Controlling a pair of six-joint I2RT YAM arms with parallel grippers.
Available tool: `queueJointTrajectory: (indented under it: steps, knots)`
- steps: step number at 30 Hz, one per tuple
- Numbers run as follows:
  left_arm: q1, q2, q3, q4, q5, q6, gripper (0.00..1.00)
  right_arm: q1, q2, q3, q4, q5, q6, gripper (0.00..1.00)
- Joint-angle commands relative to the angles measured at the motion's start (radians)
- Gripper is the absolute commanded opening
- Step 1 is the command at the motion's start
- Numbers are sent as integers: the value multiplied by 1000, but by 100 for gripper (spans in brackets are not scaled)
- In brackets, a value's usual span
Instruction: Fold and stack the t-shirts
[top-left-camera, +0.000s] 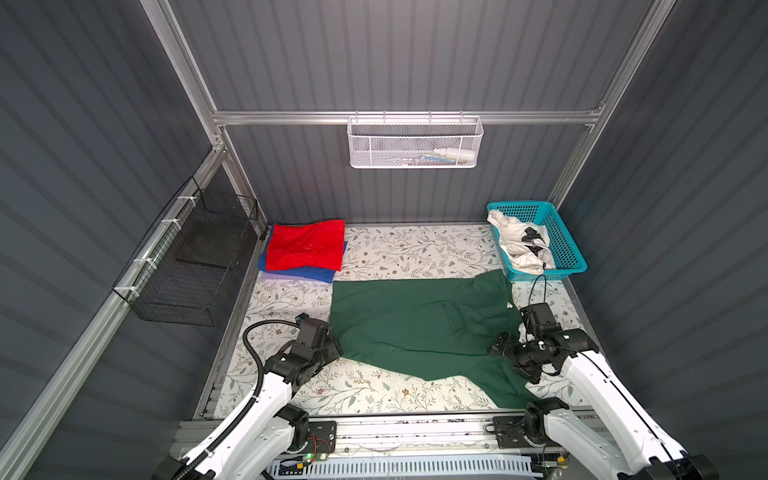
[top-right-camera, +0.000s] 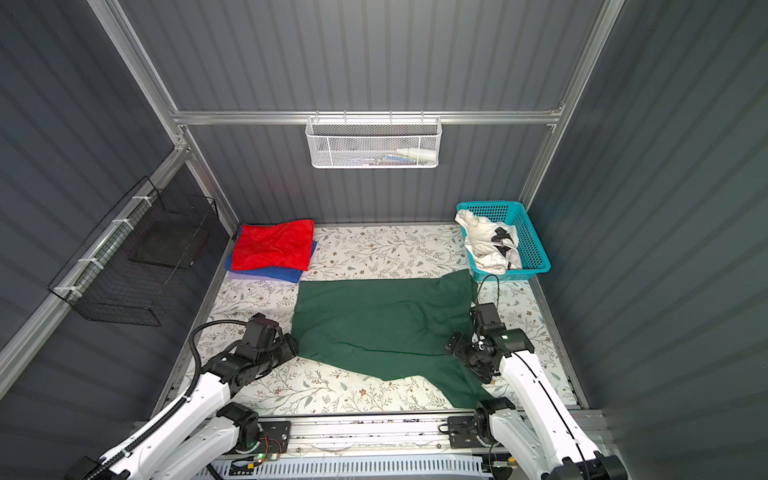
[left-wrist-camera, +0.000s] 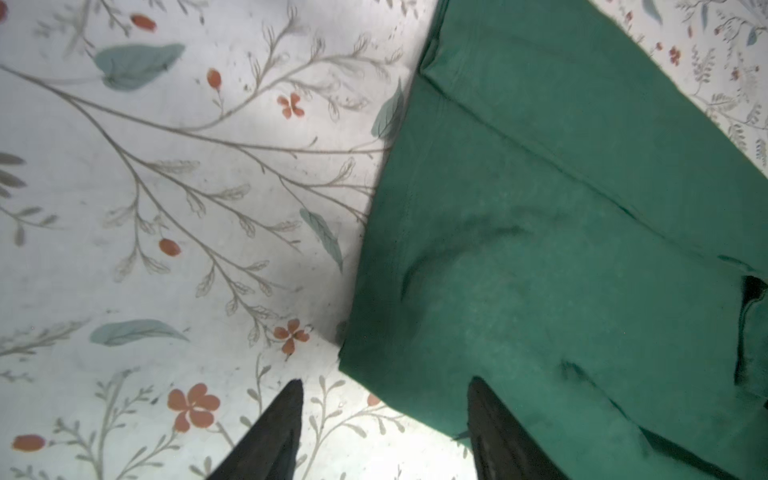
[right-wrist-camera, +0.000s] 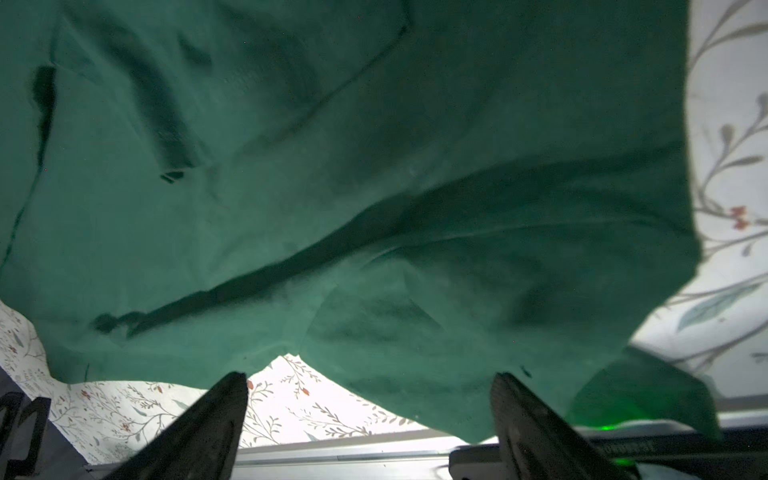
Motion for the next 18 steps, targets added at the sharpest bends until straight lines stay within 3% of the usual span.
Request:
queueJointTrajectory:
  steps: [1,11,18]
  knots:
    - [-3,80,-32,91,78,-33,63,49,-32,-19,-34,4,55,92]
    - [-3,243,-24,227,98,-49,48,204,-41,-133,17,81,187,83]
    - [-2,286,8,243,81,-12,28,260,39,-157,88,100,184,60]
